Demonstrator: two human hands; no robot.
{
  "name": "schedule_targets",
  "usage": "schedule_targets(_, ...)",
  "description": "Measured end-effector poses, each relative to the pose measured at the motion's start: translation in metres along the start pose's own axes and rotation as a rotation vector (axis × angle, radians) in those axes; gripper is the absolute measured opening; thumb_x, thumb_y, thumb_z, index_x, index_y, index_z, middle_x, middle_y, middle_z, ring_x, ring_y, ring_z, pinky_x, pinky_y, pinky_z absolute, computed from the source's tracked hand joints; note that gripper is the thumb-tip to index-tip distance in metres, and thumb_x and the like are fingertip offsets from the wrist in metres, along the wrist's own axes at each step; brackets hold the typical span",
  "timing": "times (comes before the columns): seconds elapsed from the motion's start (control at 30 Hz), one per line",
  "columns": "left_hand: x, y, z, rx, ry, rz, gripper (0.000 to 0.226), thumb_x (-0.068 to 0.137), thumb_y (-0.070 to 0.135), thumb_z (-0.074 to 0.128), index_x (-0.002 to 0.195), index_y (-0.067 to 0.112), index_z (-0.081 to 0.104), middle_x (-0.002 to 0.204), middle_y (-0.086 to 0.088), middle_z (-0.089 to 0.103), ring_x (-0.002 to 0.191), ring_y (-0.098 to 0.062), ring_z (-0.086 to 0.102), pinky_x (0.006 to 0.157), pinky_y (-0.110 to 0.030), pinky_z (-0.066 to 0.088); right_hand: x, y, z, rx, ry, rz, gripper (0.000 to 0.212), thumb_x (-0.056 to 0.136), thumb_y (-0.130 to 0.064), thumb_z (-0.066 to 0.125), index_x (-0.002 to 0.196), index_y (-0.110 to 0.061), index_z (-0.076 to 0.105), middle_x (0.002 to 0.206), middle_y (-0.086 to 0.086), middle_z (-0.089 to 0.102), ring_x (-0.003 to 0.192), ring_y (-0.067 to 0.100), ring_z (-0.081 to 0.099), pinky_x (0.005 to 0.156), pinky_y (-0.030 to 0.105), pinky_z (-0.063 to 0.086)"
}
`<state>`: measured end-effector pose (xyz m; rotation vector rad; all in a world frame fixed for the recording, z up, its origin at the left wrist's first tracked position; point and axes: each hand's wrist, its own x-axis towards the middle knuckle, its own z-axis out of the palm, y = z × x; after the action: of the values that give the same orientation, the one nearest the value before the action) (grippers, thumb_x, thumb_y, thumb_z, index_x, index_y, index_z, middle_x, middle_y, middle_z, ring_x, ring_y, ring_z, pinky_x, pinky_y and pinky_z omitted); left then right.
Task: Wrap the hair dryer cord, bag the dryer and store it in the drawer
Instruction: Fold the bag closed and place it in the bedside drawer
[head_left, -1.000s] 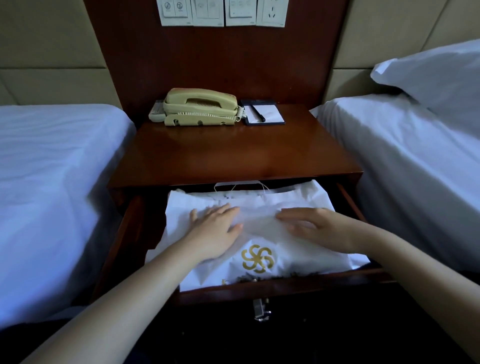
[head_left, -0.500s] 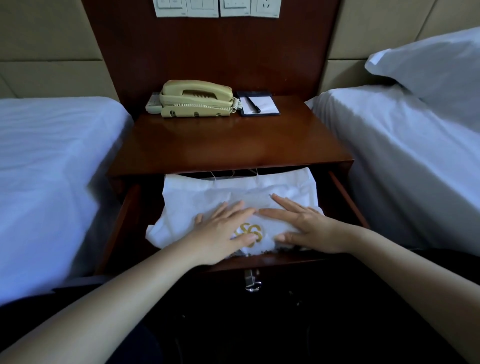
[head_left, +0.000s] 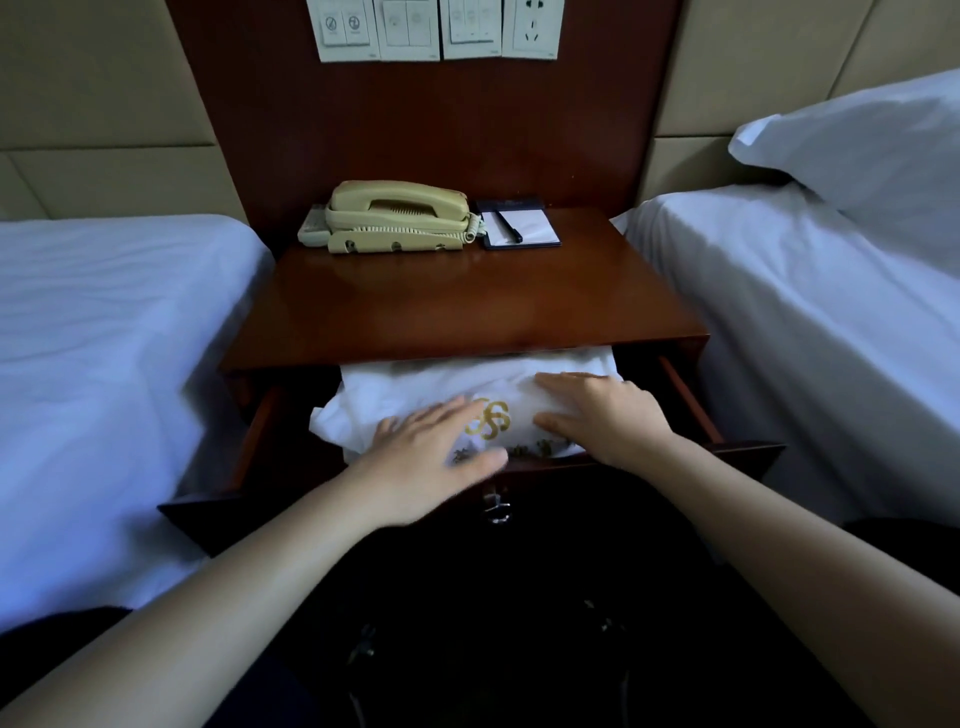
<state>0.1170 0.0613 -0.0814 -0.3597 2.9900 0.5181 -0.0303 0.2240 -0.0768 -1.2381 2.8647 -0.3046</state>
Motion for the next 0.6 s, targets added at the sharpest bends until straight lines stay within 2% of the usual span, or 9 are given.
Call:
schedule_targets(0.07, -0.009, -0.004, 0.002, 0.144, -0.052, 0.103, 0.111, 0.056, 0.093, 0.018, 0.150, 0.036, 0.008, 0.160, 0.015, -0.002, 0.147, -0.007, 0.002, 0.116, -0.039, 0.009, -0.005, 0.002, 0.003, 0.103, 0.122, -0.153, 0.039, 0.094, -0.043, 0.046, 0.126, -0.024, 0.058, 0.135, -0.002, 0.056, 0.124, 0.020, 0.050, 0.097, 0.033, 0.041)
schedule_targets(0.1, -0.010, -0.008, 0.003, 0.211, -0.066, 0.138, 0.114, 0.054, 0.094, 0.017, 0.151, 0.035, 0.004, 0.159, 0.016, -0.007, 0.147, -0.007, -0.004, 0.118, -0.038, 0.007, -0.008, 0.006, 0.004, 0.150, 0.099, -0.233, 0.044, 0.094, -0.046, 0.043, 0.126, -0.021, 0.059, 0.137, 0.000, 0.055, 0.129, 0.019, 0.047, 0.103, 0.030, 0.036)
schedule_targets(0.17, -0.008, -0.016, 0.005, 0.242, -0.034, 0.202, 0.111, 0.058, 0.090, 0.021, 0.151, 0.034, 0.000, 0.159, 0.017, -0.009, 0.146, -0.005, -0.007, 0.117, -0.033, 0.002, -0.014, 0.016, 0.006, 0.167, -0.053, -0.341, 0.068, 0.085, -0.065, 0.031, 0.136, -0.024, 0.048, 0.147, -0.005, 0.041, 0.140, 0.012, 0.031, 0.113, 0.026, 0.025)
schedule_targets(0.23, -0.002, -0.022, 0.005, 0.227, 0.015, 0.250, 0.102, 0.065, 0.082, 0.023, 0.151, 0.033, -0.001, 0.159, 0.016, -0.004, 0.145, 0.000, -0.006, 0.113, -0.027, -0.003, -0.017, 0.029, 0.006, 0.110, -0.168, -0.417, 0.090, 0.075, -0.082, 0.020, 0.145, -0.027, 0.032, 0.152, -0.014, 0.025, 0.143, 0.004, 0.013, 0.116, 0.025, 0.017)
schedule_targets(0.37, 0.012, -0.027, 0.005, 0.300, 0.070, 0.264, 0.097, 0.067, 0.075, 0.007, 0.152, 0.028, 0.006, 0.160, 0.011, 0.002, 0.145, -0.001, -0.004, 0.115, -0.030, -0.001, -0.012, 0.037, 0.005, -0.070, -0.180, -0.472, 0.091, 0.073, -0.080, 0.008, 0.149, -0.030, 0.013, 0.156, -0.016, 0.008, 0.143, 0.001, -0.001, 0.115, 0.026, 0.013)
schedule_targets(0.47, 0.025, -0.029, 0.002, 0.298, 0.096, 0.240, 0.099, 0.065, 0.074, 0.004, 0.152, 0.028, 0.012, 0.160, 0.011, 0.003, 0.146, -0.003, 0.001, 0.114, -0.028, 0.009, -0.002, 0.029, 0.006, -0.117, -0.143, -0.438, 0.092, 0.073, -0.077, 0.010, 0.149, -0.025, 0.017, 0.157, -0.011, 0.011, 0.145, 0.006, 0.005, 0.115, 0.028, 0.015)
schedule_targets(0.53, 0.032, -0.030, 0.001, 0.313, 0.109, 0.232, 0.098, 0.065, 0.073, 0.003, 0.151, 0.028, 0.018, 0.160, 0.011, 0.007, 0.147, -0.006, 0.006, 0.114, -0.029, 0.012, 0.005, 0.027, 0.008, -0.138, -0.086, -0.417, 0.089, 0.077, -0.075, 0.015, 0.147, -0.023, 0.026, 0.157, -0.007, 0.020, 0.145, 0.014, 0.017, 0.113, 0.035, 0.025)
schedule_targets(0.6, 0.038, -0.032, -0.001, 0.341, 0.142, 0.220, 0.095, 0.067, 0.071, 0.005, 0.148, 0.027, 0.029, 0.159, 0.010, 0.016, 0.146, -0.012, 0.017, 0.112, -0.032, 0.015, 0.011, 0.026, 0.010, -0.165, -0.018, -0.399, 0.079, 0.079, -0.067, 0.017, 0.141, -0.022, 0.039, 0.152, -0.003, 0.033, 0.137, 0.023, 0.034, 0.103, 0.041, 0.039)
